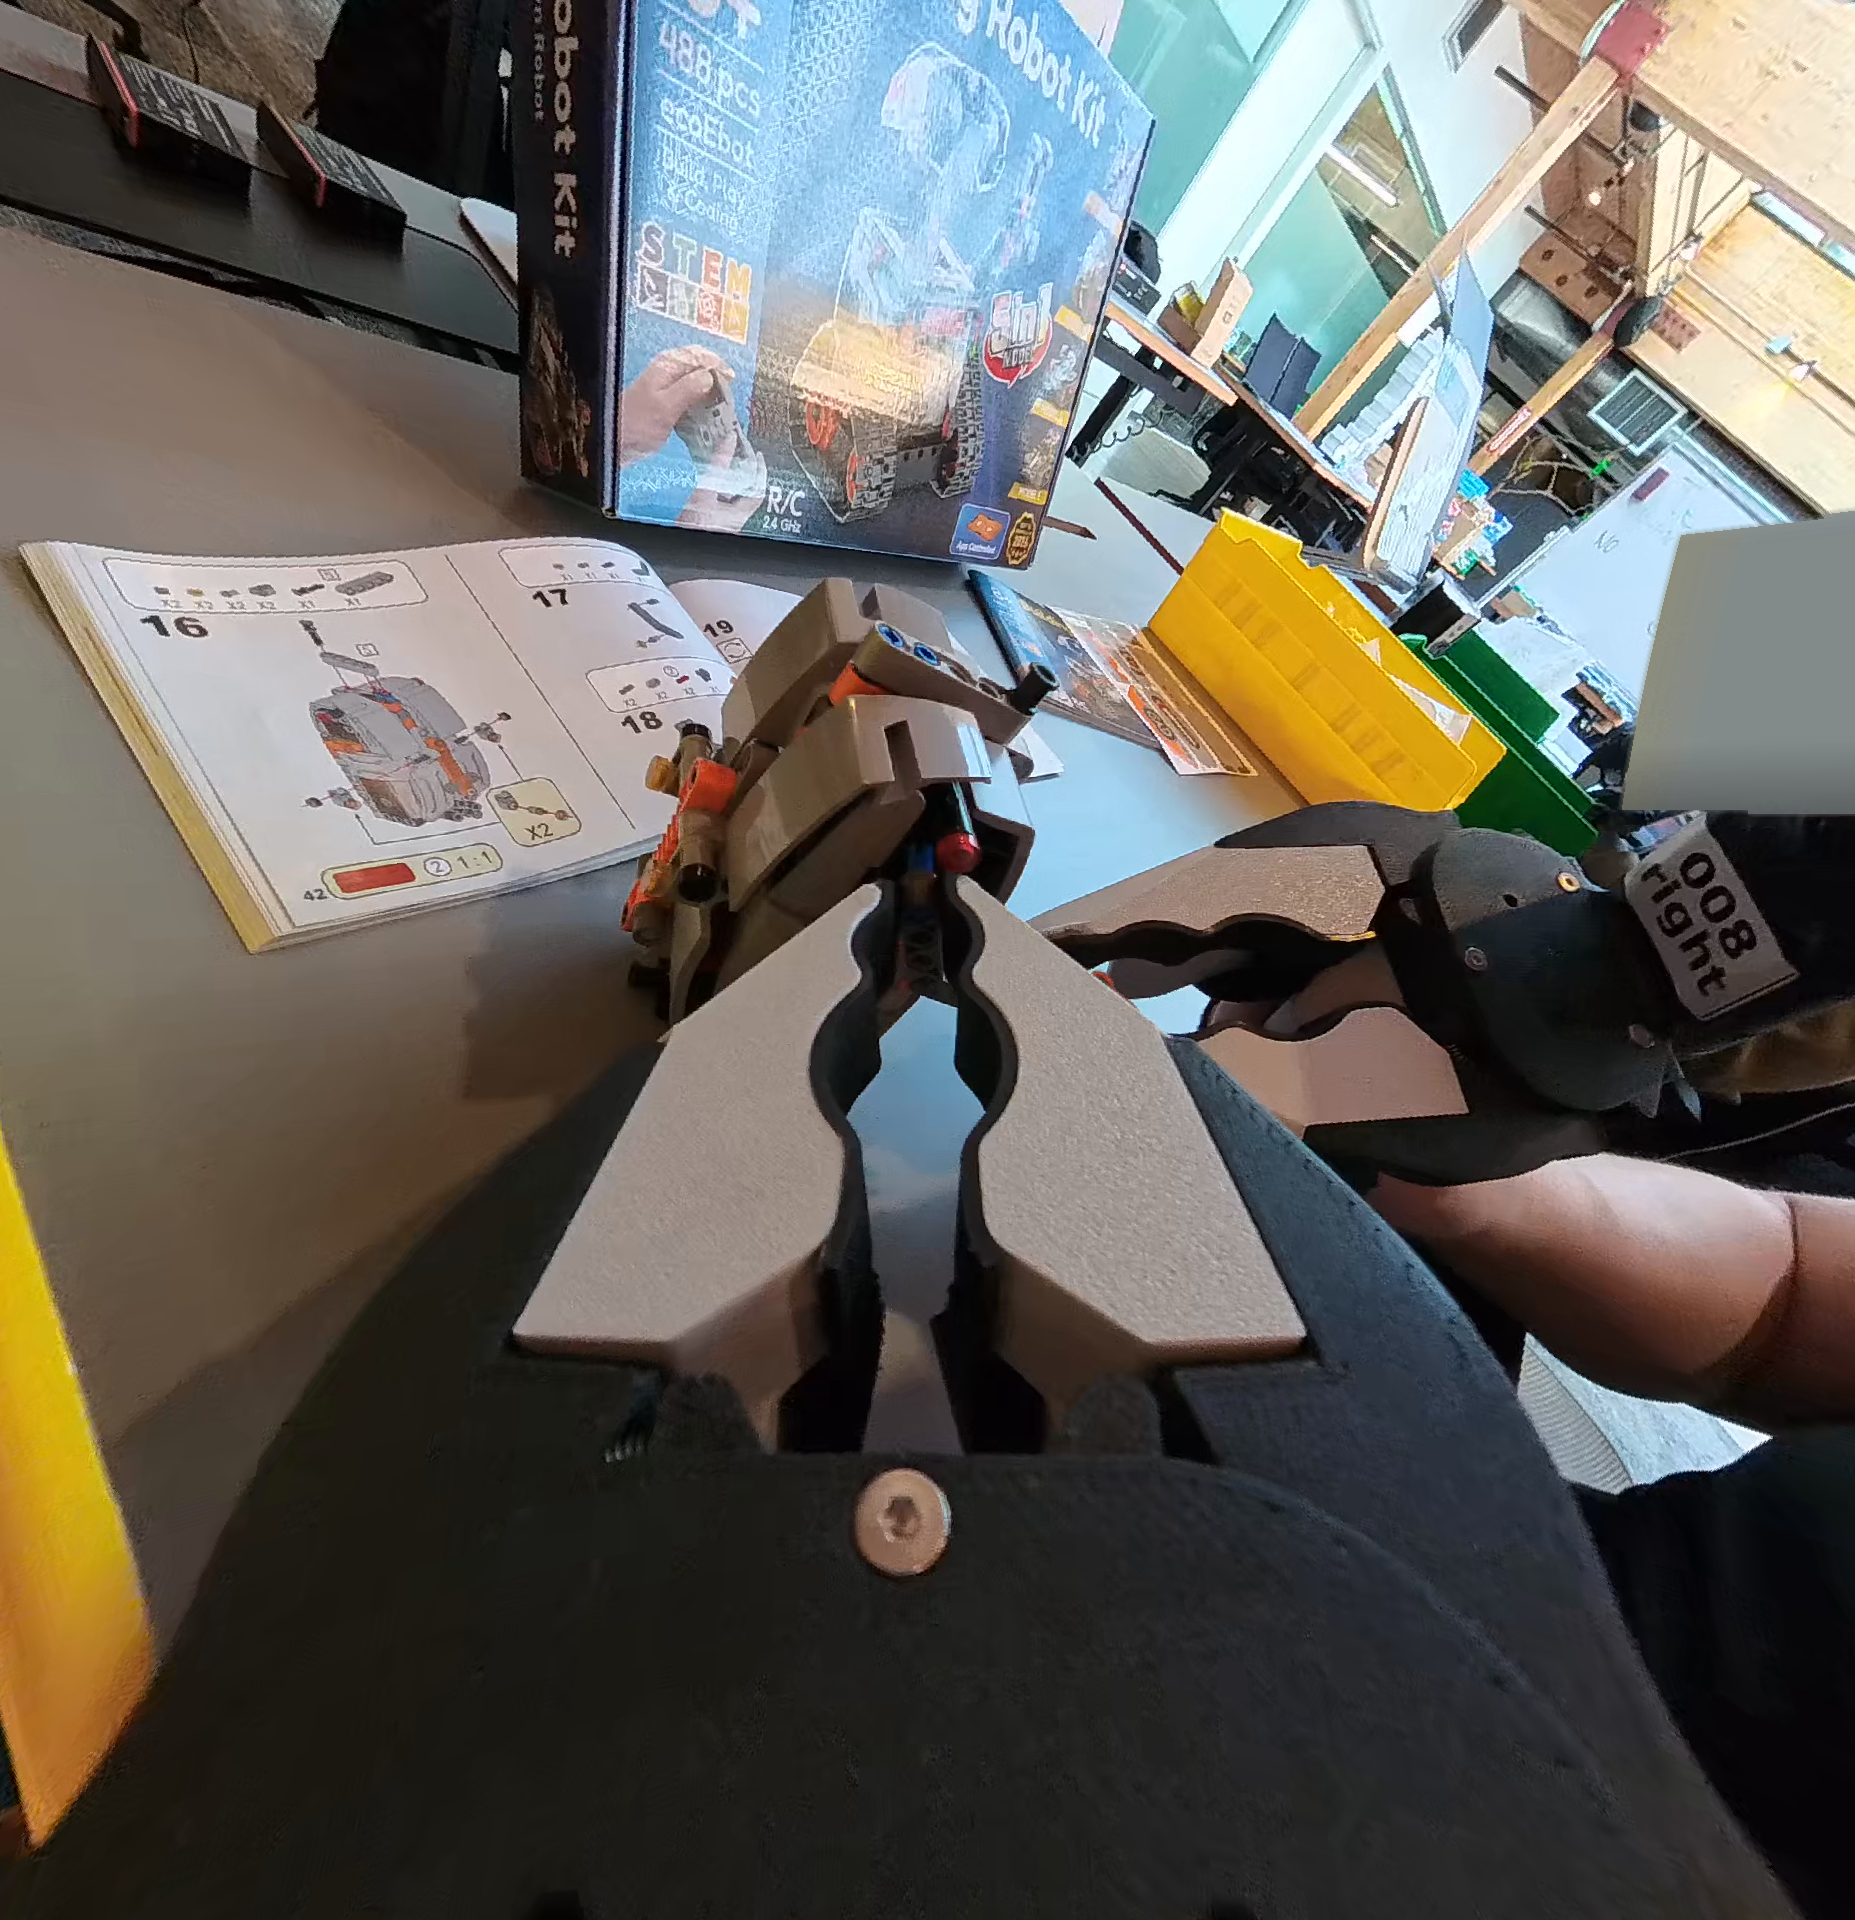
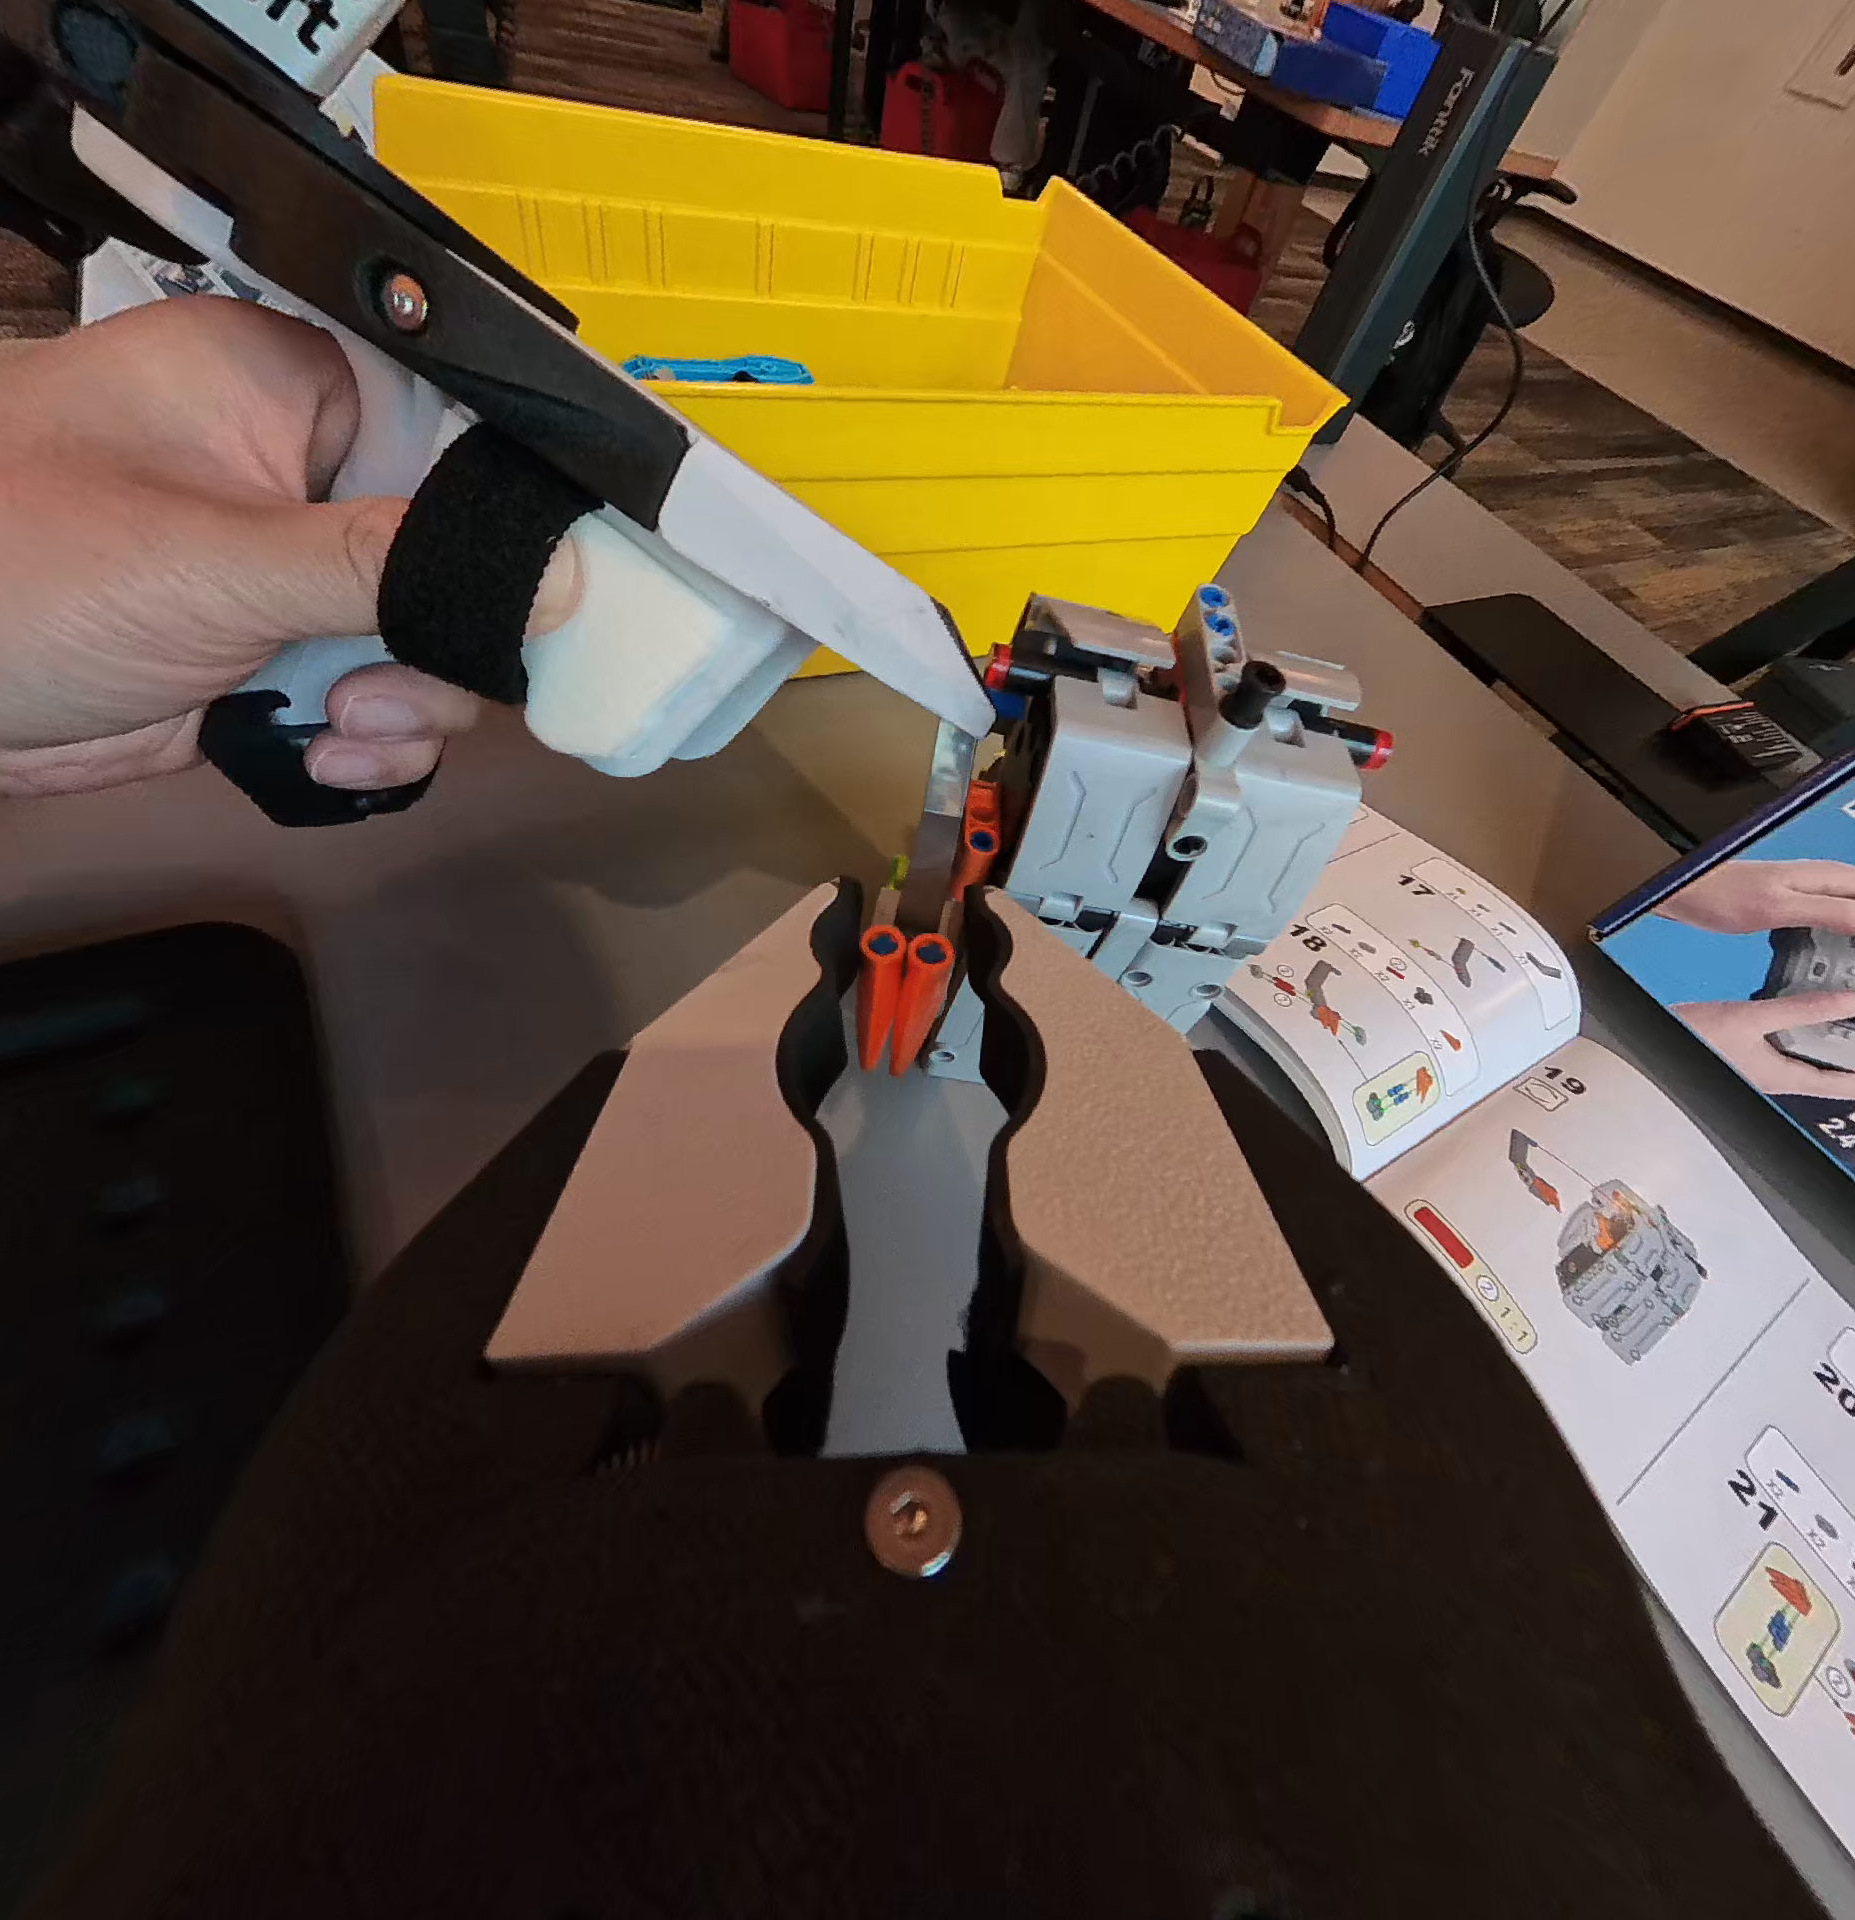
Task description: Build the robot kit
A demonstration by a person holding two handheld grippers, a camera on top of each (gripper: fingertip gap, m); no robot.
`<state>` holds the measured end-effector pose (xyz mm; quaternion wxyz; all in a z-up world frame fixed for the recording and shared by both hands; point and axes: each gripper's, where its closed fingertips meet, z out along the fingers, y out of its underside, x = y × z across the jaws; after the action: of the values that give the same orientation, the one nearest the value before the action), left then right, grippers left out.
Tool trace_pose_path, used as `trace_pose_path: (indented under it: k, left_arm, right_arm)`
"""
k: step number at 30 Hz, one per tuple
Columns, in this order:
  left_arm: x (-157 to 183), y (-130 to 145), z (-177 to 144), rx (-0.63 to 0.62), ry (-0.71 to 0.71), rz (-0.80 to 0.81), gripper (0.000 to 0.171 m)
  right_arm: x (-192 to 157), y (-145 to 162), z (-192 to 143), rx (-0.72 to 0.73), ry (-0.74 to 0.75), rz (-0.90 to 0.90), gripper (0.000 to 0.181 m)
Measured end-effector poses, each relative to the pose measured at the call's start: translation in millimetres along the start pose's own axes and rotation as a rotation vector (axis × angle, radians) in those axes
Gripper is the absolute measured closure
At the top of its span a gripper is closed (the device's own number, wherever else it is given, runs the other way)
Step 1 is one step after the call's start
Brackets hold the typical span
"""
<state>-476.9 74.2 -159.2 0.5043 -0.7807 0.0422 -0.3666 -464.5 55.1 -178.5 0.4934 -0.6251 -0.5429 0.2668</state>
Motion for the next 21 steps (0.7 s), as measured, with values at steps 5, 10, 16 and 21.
trace_pose_path:
  k: [5, 10, 16, 21]
  left_arm:
    - [-1.2, -0.4, 1.6, 0.007, -0.013, -0.010, 0.166]
    - [-0.2, -0.3, 2.7, 0.010, -0.013, -0.017, 0.166]
    - [2.2, -0.9, 3.1, 0.018, 0.001, -0.012, 0.166]
    - [4.8, -0.6, 1.4, 0.023, 0.013, -0.014, 0.163]
  right_arm:
    - [-5.1, 2.6, 2.4, -0.016, -0.007, -0.005, 0.149]
    - [4.2, 0.9, 1.4, -0.007, 0.034, 0.021, 0.164]
    - [8.8, -0.1, -2.0, -0.007, 0.042, 0.043, 0.165]
    - [8.9, 1.7, -2.5, -0.017, 0.040, 0.053, 0.165]
